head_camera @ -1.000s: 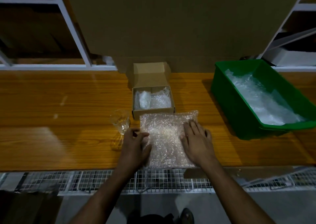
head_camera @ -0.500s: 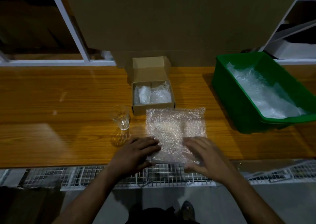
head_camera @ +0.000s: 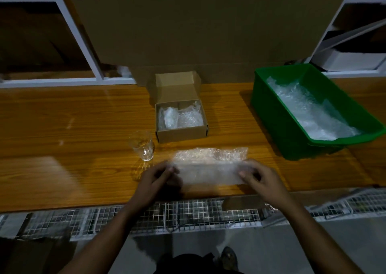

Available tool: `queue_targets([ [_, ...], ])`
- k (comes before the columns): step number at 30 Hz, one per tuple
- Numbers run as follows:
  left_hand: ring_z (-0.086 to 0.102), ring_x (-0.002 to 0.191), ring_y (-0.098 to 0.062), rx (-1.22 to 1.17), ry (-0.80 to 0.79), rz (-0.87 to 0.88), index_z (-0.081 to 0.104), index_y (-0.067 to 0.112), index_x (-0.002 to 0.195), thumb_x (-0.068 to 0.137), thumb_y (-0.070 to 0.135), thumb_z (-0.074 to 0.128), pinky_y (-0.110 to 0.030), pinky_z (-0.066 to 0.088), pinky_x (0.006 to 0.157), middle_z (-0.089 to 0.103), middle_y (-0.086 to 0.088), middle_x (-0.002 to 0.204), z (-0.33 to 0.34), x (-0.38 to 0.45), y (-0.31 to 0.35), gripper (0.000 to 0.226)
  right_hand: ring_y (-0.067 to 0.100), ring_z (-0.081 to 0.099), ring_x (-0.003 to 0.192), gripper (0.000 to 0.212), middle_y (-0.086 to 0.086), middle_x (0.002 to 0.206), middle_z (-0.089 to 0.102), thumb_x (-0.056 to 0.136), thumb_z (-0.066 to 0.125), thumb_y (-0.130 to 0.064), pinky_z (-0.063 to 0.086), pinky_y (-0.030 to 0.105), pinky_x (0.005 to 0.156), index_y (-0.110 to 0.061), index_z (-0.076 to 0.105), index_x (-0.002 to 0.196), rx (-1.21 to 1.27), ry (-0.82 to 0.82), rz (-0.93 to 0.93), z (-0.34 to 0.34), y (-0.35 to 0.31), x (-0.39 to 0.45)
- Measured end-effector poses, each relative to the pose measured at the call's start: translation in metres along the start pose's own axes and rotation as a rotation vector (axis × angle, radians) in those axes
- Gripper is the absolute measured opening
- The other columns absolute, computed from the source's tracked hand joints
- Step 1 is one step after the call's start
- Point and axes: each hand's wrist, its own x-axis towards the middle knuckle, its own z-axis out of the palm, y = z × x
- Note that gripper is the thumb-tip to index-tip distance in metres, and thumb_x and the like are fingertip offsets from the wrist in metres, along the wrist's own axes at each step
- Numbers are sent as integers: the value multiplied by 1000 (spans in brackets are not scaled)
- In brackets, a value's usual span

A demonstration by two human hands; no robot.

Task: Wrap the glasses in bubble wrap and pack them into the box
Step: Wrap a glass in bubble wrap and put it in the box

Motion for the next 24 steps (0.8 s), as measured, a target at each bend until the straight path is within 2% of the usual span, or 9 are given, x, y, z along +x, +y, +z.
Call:
queue_targets([
  [2,68,79,-10,-5,132,-7,70,13,93,101,27,55,-17,52,69,73,-1,86,4,8,2,23,-3,65,95,19,-17,97,71,90,64,-43,54,21,78,-30,67,103,-10,-12,51,1,-1,8],
  [4,68,82,-9,-21,210,-35,71,19,93,99,33,55,-20,52,69,74,2,89,9,17,1,22,5,66,82,17,-7,86,71,95,63,-37,54,35,74,-21,69,94,-70,42,71,6,3,16],
  [7,69,82,-15,-10,251,-100,68,25,101,97,41,57,-34,55,67,73,2,90,18,30,-2,20,10,66,69,13,-4,75,71,95,66,-30,53,37,64,-20,67,86,-150,175,161,14,12,27],
  [10,55,58,-2,109,326,-144,64,27,106,95,35,65,-22,40,52,61,9,68,28,40,-4,14,13,57,57,18,-7,66,61,88,73,-28,42,30,53,-22,57,92,-314,235,279,18,12,30],
  [14,55,57,-4,263,394,-167,62,29,107,94,28,68,-23,41,51,62,8,71,39,49,-1,14,21,62,84,69,-1,106,59,76,81,-29,52,35,63,-26,39,131,-523,255,262,26,4,21],
  [17,62,59,-3,358,348,-144,61,29,114,93,34,69,-25,47,52,66,8,72,42,50,-2,23,26,52,109,82,9,127,48,74,81,-21,52,36,77,-24,40,144,-736,241,72,27,1,16],
  [19,62,62,-2,435,299,-130,57,29,123,91,37,70,-23,46,53,64,11,74,44,49,-2,36,25,48,119,67,7,133,47,77,77,-21,49,40,89,-27,50,138,-831,198,10,27,0,12],
  [22,60,72,-5,585,270,-78,46,31,139,88,37,74,-23,47,57,62,13,93,44,44,-3,58,23,55,113,27,1,121,59,87,64,-25,46,41,91,-25,64,115,-900,79,-98,28,2,4],
  [24,61,89,-14,741,271,71,43,31,142,83,31,78,-29,53,68,58,1,117,41,40,-10,68,21,58,107,26,-1,115,61,92,53,-35,48,39,87,-23,63,114,-899,59,-141,29,7,-5],
])
